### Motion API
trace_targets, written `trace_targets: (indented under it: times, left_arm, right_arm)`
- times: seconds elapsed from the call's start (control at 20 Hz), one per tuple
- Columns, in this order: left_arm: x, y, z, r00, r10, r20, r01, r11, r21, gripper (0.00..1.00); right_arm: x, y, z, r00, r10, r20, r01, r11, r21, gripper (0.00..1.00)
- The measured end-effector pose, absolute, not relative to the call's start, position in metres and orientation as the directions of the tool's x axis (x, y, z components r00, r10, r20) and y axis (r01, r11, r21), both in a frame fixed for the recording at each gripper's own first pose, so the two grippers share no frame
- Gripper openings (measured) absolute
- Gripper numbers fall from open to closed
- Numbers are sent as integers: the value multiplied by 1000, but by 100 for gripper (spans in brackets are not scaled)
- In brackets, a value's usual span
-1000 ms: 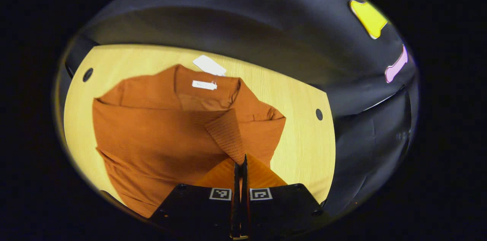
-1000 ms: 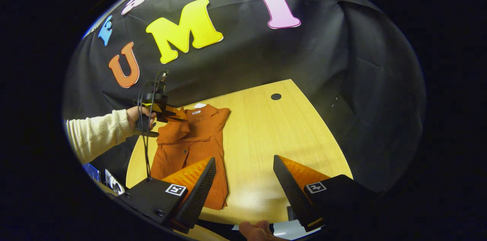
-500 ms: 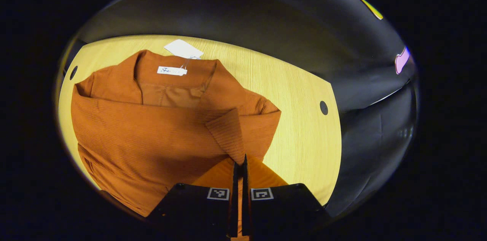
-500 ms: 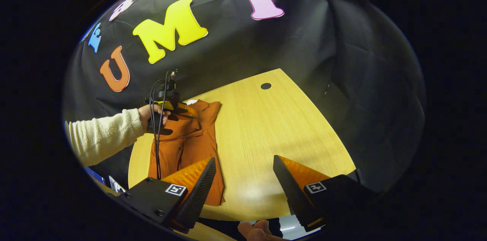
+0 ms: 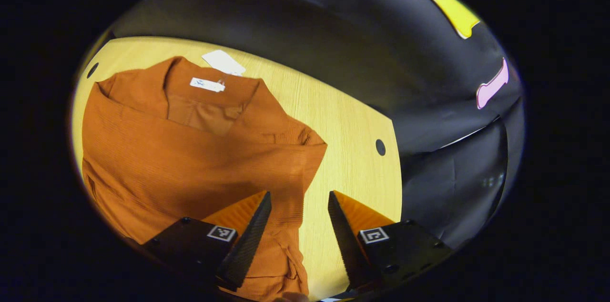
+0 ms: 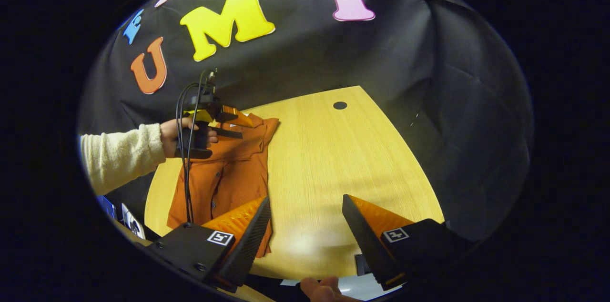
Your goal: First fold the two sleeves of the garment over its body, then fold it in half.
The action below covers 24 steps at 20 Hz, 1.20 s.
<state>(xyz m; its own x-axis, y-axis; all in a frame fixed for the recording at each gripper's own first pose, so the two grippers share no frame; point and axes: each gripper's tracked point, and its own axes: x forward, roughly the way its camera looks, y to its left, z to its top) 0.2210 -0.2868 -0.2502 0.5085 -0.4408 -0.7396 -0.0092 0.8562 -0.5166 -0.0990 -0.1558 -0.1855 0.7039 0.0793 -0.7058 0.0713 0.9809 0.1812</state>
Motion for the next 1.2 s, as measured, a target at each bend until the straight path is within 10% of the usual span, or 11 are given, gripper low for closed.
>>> trace_targets:
  times: [0.5,1.2]
  left_arm:
    - [164,-94,-265,692,-63,-719,-120,972,-201,90]
    - [-49,73,-307,508,86,-857,-148,989,11,92]
  right_arm:
    - [-97,-98,-206,701,102,-705,-156,988,-12,97]
    - [-102,-21,-285,529,151,-835,-263,965,8,98]
